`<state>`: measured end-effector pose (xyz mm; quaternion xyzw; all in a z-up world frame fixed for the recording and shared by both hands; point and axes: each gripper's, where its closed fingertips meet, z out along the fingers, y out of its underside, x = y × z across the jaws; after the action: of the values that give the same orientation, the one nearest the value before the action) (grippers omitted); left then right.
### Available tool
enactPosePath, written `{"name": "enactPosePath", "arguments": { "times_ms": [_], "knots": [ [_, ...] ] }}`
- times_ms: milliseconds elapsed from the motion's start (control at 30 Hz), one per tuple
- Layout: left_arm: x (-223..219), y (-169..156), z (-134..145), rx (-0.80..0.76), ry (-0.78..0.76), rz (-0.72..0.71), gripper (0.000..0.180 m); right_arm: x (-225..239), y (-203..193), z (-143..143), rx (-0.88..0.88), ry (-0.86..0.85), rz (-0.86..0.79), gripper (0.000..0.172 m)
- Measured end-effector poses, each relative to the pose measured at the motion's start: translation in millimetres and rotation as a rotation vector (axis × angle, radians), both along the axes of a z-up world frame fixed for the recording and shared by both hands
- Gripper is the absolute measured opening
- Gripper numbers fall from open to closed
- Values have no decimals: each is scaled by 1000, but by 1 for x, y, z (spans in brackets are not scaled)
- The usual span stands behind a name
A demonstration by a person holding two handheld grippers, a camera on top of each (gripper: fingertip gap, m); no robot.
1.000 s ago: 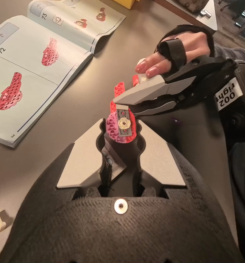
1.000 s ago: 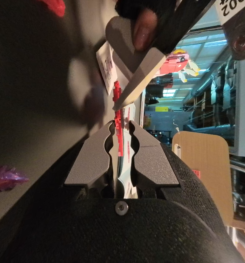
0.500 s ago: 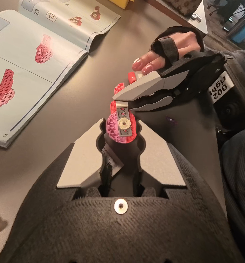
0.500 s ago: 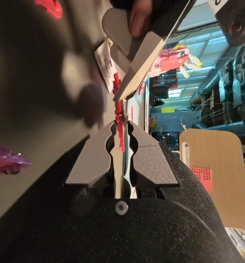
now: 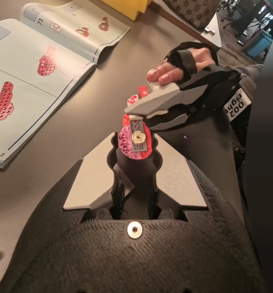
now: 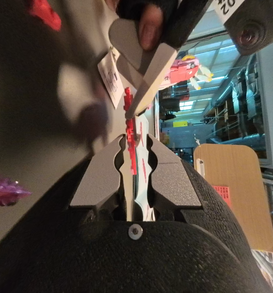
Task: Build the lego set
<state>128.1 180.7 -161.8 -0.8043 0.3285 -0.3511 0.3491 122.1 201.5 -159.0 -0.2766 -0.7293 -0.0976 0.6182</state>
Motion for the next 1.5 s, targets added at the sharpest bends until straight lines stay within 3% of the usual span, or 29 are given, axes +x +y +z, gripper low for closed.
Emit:
{"name": "enactPosePath", "arguments": {
  "times_ms": [100, 833, 1000, 1067, 1133, 1200, 1300, 1400, 1500],
  "knots": [
    [2, -1, -2, 1, 10, -7, 41, -3, -3, -2, -8, -5, 0, 16],
    [4, -2, -5, -27, 4, -10, 41, 3, 1, -8, -71, -53, -35, 13],
    [0, 3, 0, -19, -24, 23, 41, 0, 4, -6, -204, 26, -51, 15],
    [-3, 5, -2, -10, 2, 38, 41, 2, 5, 1, -202, 57, -43, 42],
    [-3, 6, -2, -11, -3, 41, 41, 7, 2, 8, -211, 91, -13, 57],
    [-4, 7, -3, -4, 5, 48, 41, 16, -2, 23, -167, 151, 46, 62],
    [-3, 8, -3, 22, 19, 47, 41, 43, 7, 66, -72, 366, 75, 52],
    [1, 7, -4, 68, 59, 30, 41, 94, 50, 110, -138, 670, -57, 47],
    [6, 5, -6, 115, 105, 7, 41, 159, 92, 136, -182, 949, -211, 40]
  ]
}}
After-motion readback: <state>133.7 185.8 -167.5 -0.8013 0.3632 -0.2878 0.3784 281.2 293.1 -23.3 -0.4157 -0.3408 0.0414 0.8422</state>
